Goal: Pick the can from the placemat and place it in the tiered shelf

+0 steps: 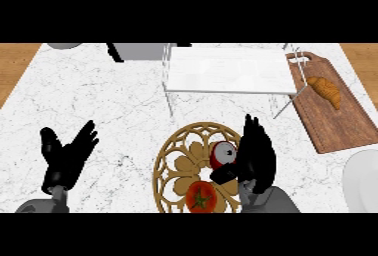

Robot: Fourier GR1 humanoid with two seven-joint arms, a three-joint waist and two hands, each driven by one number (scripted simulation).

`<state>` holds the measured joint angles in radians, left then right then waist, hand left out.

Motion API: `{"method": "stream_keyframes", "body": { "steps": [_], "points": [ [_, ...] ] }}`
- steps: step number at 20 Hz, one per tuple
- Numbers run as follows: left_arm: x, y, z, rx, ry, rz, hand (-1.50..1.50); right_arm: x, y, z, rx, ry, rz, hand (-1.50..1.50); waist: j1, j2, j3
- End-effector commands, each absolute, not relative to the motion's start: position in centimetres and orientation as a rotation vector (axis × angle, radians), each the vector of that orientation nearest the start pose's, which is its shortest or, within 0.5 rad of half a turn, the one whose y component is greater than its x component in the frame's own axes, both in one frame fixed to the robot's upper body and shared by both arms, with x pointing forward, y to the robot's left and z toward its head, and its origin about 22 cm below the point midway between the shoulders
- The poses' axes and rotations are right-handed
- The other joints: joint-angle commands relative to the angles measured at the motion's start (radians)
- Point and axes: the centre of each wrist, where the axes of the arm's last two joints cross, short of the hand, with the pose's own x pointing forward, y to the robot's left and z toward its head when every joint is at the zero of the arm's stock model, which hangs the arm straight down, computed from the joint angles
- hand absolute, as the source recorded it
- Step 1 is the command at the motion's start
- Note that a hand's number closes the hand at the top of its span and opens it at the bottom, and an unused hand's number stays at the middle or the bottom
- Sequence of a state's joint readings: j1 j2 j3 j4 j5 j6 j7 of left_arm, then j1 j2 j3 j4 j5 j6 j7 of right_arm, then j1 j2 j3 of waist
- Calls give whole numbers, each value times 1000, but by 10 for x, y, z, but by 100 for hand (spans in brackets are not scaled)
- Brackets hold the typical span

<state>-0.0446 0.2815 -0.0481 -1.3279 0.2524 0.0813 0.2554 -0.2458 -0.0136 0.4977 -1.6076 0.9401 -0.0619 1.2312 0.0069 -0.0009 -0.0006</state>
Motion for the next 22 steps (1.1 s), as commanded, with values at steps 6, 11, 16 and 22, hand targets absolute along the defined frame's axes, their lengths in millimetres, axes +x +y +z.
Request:
{"method": "stream_keyframes", "body": {
  "steps": [6, 11, 16, 22],
  "points": [
    [258, 285, -12, 84, -1119, 45, 0, 262, -90, 43, -922, -728, 402, -150, 1, 1, 1],
    [245, 293, -35, 81, -1113, 35, 0, 273, -73, 47, -915, -764, 420, -150, 4, 2, 0],
    [248, 296, -35, 100, -1105, 16, 0, 273, -79, 15, -791, -691, 670, 150, 7, 4, 1],
    [250, 283, -34, 88, -1108, 39, 0, 266, -57, 4, -778, -798, 635, 150, 1, 2, 1]
  ]
}}
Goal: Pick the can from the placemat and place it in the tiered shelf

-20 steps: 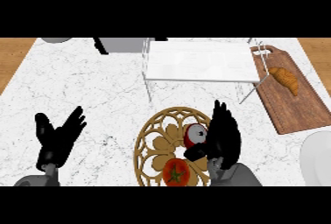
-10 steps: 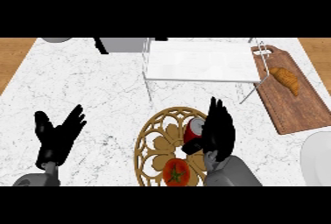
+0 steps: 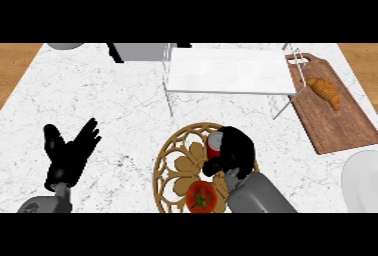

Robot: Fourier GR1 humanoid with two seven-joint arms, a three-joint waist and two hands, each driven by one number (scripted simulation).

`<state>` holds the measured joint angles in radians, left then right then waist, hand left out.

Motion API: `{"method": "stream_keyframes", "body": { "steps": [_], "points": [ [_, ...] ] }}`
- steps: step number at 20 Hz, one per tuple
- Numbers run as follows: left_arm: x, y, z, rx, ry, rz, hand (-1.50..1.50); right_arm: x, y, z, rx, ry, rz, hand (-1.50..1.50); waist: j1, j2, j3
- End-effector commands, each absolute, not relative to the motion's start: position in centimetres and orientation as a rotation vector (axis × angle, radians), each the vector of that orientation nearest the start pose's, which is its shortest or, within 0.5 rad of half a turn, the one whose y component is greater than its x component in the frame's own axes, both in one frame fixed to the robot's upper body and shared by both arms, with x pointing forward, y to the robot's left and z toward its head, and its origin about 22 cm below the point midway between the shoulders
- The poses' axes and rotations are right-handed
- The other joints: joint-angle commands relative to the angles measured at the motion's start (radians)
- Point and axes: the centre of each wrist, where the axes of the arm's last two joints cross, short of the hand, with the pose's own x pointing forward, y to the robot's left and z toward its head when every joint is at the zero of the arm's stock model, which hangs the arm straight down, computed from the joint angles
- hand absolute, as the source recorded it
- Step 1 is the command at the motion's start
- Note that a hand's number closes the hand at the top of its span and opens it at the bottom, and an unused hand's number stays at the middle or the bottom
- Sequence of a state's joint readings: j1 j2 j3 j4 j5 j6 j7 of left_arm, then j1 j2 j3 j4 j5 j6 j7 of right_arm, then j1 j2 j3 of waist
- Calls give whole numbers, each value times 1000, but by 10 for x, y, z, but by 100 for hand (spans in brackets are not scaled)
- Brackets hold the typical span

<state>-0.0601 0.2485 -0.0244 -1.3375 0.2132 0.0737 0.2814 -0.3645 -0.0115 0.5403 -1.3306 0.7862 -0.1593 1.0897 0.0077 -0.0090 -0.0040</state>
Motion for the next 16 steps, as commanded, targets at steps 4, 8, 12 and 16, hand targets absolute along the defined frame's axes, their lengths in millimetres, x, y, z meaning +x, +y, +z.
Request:
{"method": "stream_keyframes", "body": {
  "steps": [4, 8, 12, 16],
  "points": [
    [231, 291, -22, 73, -1112, 37, 0, 250, -44, 17, -778, -897, 626, 150, 3, 7, 4],
    [244, 289, -36, 70, -1121, 22, 0, 269, -24, 27, -660, -1048, 842, 150, 14, 12, 4],
    [257, 285, -13, 70, -1123, 10, 0, 266, -8, 34, -529, -1166, 1096, 150, 31, 13, 5],
    [264, 294, -16, 68, -1102, 23, 0, 237, 12, 77, -504, -1400, 960, 150, 1, 6, 4]
  ]
}}
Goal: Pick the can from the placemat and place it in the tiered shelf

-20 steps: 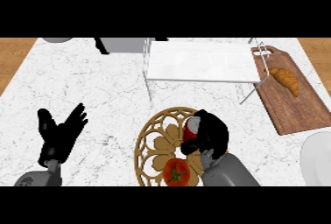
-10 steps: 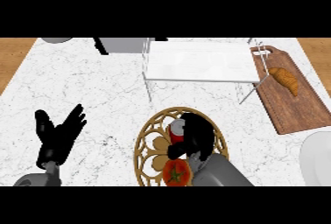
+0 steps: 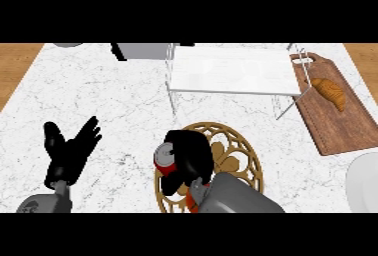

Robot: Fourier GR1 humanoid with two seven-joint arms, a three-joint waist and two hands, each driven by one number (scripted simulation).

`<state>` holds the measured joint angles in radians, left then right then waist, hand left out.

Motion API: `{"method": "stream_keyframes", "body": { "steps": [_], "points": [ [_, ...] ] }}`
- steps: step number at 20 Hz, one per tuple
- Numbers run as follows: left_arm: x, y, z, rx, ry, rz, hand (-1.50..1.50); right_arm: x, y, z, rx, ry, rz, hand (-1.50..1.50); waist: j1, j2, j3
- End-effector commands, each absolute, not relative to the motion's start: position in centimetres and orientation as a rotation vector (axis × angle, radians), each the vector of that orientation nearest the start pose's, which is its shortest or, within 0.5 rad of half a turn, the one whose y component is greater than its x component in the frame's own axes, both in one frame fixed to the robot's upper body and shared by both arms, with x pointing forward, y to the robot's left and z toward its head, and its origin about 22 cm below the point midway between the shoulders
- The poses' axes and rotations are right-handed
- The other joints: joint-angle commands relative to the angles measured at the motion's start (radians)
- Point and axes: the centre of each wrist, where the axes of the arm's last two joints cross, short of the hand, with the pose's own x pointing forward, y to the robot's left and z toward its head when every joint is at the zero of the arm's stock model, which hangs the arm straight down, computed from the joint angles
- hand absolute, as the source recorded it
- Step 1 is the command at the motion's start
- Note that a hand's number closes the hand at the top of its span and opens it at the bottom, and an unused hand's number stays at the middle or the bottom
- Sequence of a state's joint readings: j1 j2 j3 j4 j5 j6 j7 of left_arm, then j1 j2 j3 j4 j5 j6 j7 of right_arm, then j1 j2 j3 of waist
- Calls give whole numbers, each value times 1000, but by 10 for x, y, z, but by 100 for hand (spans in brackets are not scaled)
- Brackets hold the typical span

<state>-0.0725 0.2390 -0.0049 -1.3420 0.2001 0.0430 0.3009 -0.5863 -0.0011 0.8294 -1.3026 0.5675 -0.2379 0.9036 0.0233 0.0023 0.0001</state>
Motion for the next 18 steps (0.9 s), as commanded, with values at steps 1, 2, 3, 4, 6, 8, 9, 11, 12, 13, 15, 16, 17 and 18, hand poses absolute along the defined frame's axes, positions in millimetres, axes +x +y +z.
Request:
{"method": "stream_keyframes", "body": {
  "steps": [1, 2, 3, 4, 6, 8, 9, 11, 12, 13, 15, 16, 17, 18],
  "points": [
    [256, 291, -26, 85, -1108, 40, 0, 241, 18, 94, -553, -1429, 960, 150, -11, -5, -1],
    [256, 296, -21, 102, -1103, 33, 0, 235, 19, 117, -550, -1475, 904, 150, -17, -9, -1],
    [256, 297, -24, 83, -1110, 43, 0, 228, 17, 120, -567, -1517, 883, 150, -26, -9, -1],
    [251, 281, -27, 86, -1111, 46, 0, 229, 18, 134, -595, -1535, 851, 150, -24, -10, 0],
    [244, 289, -26, 78, -1105, 41, 0, 219, 23, 166, -659, -1570, 819, 150, -18, -15, -1],
    [237, 294, -34, 102, -1093, 52, 0, 224, 13, 180, -725, -1606, 719, 150, -30, -13, -1],
    [245, 303, -25, 109, -1097, 58, 0, 216, 12, 199, -732, -1622, 701, 150, -36, -16, -1],
    [254, 298, -20, 113, -1101, 70, 0, 220, 2, 210, -764, -1600, 692, 150, -35, -10, -1],
    [240, 297, -37, 112, -1107, 56, 0, 217, 0, 242, -773, -1638, 664, 150, -38, -15, -2],
    [242, 299, -29, 102, -1099, 45, 0, 212, -5, 239, -798, -1621, 654, 150, -40, -15, -1],
    [249, 288, -28, 86, -1105, 55, 0, 220, -15, 267, -813, -1648, 641, 150, -40, -12, -1],
    [246, 287, -34, 102, -1108, 38, 0, 232, -8, 270, -825, -1629, 615, 150, -31, -9, -1],
    [250, 292, -28, 97, -1090, 71, 0, 232, -10, 275, -847, -1627, 613, 150, -32, -9, -1],
    [243, 317, -25, 112, -1113, 31, 0, 240, -23, 281, -840, -1631, 595, 150, -29, -8, -1]
  ]
}}
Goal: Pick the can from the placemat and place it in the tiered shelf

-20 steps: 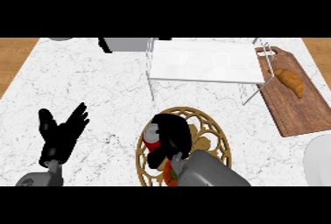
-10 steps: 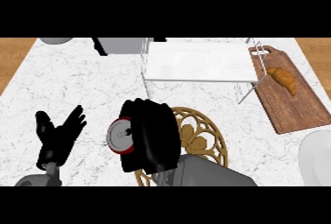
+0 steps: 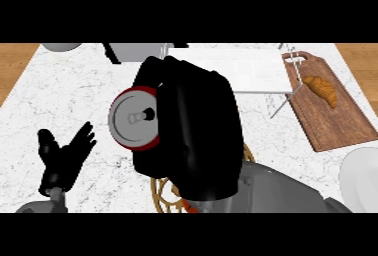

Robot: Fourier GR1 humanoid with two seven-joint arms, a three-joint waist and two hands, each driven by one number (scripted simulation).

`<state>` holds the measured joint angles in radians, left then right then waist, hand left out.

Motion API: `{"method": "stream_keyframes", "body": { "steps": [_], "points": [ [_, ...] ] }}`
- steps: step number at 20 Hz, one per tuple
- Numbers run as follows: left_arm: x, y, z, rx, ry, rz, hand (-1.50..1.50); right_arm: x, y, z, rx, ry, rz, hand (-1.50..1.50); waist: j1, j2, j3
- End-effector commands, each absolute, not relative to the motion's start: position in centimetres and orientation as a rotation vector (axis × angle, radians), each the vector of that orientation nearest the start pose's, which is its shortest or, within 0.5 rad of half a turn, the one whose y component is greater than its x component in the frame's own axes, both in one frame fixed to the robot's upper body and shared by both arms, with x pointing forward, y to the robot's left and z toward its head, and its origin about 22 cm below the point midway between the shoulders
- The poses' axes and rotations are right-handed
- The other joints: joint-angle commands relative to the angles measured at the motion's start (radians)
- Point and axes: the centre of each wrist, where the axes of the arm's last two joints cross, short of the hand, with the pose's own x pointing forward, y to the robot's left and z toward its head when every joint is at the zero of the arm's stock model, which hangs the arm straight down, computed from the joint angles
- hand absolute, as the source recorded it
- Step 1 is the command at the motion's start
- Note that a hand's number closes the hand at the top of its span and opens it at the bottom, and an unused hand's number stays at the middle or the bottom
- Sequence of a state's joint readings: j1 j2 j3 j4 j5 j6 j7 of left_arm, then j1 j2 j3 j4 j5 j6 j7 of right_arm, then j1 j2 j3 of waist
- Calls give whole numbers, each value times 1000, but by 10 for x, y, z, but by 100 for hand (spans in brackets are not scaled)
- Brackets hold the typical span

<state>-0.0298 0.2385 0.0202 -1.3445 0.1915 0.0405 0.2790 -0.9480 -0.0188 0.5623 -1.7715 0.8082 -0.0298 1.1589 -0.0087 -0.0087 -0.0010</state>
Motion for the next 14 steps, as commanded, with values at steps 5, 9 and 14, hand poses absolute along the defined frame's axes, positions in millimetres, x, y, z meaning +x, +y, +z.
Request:
{"method": "stream_keyframes", "body": {
  "steps": [5, 9, 14],
  "points": [
    [239, 284, -42, 86, -1096, 36, 0, 262, -42, 325, -852, -1611, 514, 150, 3, 3, 0],
    [250, 293, -32, 99, -1112, 48, 0, 284, -69, 359, -888, -1639, 444, 150, 7, 5, 0],
    [245, 289, -31, 106, -1114, 40, 0, 318, -74, 366, -908, -1614, 478, 150, 17, 8, 0]
  ]
}}
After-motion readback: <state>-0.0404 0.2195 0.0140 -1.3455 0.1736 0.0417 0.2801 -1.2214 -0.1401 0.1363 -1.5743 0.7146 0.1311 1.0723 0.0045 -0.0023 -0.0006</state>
